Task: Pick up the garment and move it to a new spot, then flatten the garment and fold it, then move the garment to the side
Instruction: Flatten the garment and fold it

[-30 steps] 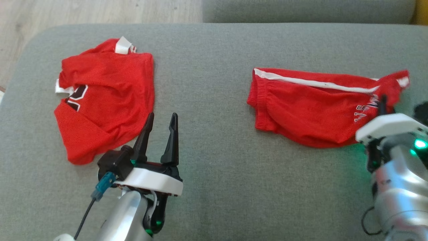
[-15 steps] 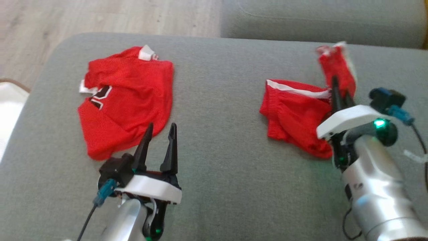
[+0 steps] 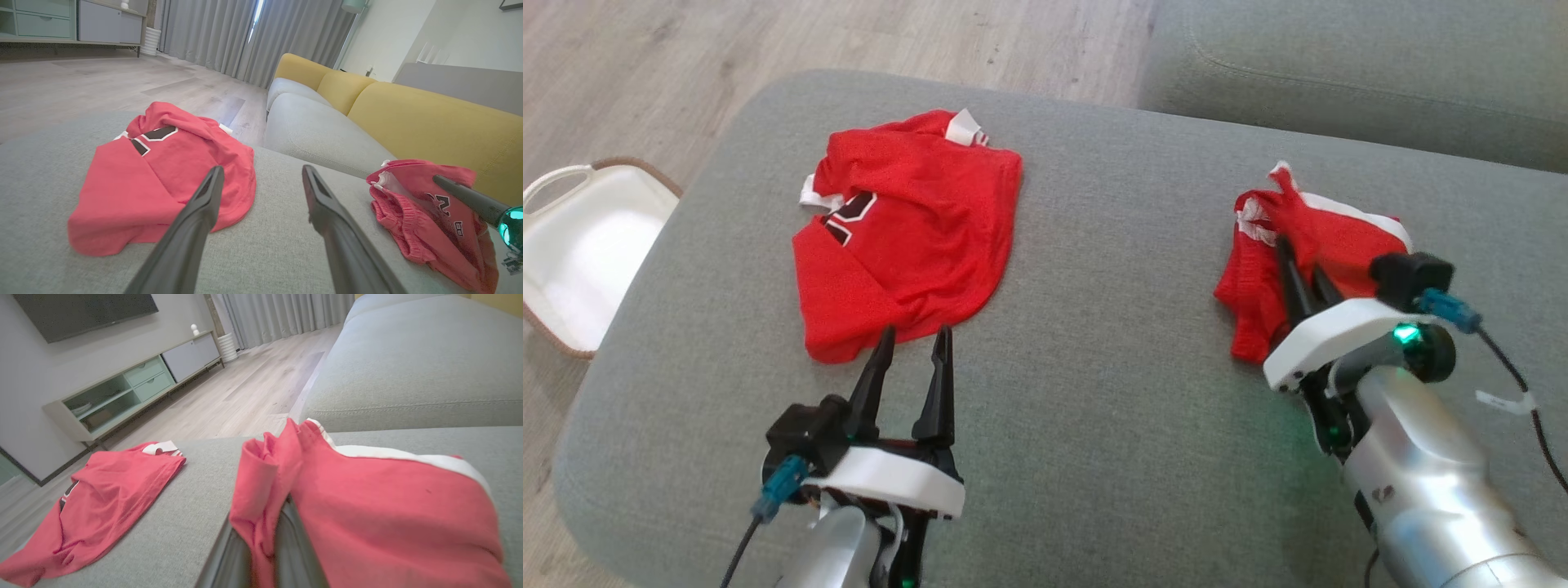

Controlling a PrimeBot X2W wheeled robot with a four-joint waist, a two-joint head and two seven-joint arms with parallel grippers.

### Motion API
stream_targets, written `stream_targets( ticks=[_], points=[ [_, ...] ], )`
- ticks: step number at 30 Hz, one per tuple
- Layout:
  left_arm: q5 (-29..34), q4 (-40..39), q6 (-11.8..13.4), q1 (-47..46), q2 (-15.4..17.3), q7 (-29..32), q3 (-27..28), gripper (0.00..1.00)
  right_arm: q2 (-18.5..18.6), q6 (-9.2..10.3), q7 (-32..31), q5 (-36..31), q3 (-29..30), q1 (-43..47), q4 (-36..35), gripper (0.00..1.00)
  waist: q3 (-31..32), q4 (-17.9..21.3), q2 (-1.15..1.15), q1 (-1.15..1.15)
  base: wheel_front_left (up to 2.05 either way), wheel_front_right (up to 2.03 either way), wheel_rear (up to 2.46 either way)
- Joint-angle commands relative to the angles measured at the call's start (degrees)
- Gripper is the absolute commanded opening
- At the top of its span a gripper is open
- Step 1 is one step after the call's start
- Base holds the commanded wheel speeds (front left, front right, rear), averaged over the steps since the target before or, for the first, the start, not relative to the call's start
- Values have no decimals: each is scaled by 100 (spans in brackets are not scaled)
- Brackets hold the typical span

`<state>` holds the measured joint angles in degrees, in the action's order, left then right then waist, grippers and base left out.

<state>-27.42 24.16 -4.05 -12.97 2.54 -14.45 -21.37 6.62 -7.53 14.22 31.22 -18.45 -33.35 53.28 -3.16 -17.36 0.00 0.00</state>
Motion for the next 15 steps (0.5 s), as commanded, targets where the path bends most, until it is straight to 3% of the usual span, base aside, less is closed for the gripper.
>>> stream_targets(
  ticks=[1,9,10,12,15],
  points=[
    [-13,-145,3,-87,33,-55,204,100,33,4,77,21,-294,-80,-73,0,6,-63,0,0,0,0,0],
    [-17,-134,19,-54,33,-55,242,100,61,4,27,96,-1203,-16,298,0,37,-19,0,0,0,0,0],
    [-23,-131,18,-48,33,-55,240,100,56,4,-24,92,-1365,-13,363,24,46,5,0,0,0,0,0],
    [-37,-125,20,-45,33,-55,239,100,56,4,-125,58,-1685,-7,494,100,66,66,0,0,0,0,0],
    [-56,-122,29,-38,33,-55,249,100,23,4,-105,-83,-2178,16,614,100,106,173,0,0,0,0,0]
  ],
)
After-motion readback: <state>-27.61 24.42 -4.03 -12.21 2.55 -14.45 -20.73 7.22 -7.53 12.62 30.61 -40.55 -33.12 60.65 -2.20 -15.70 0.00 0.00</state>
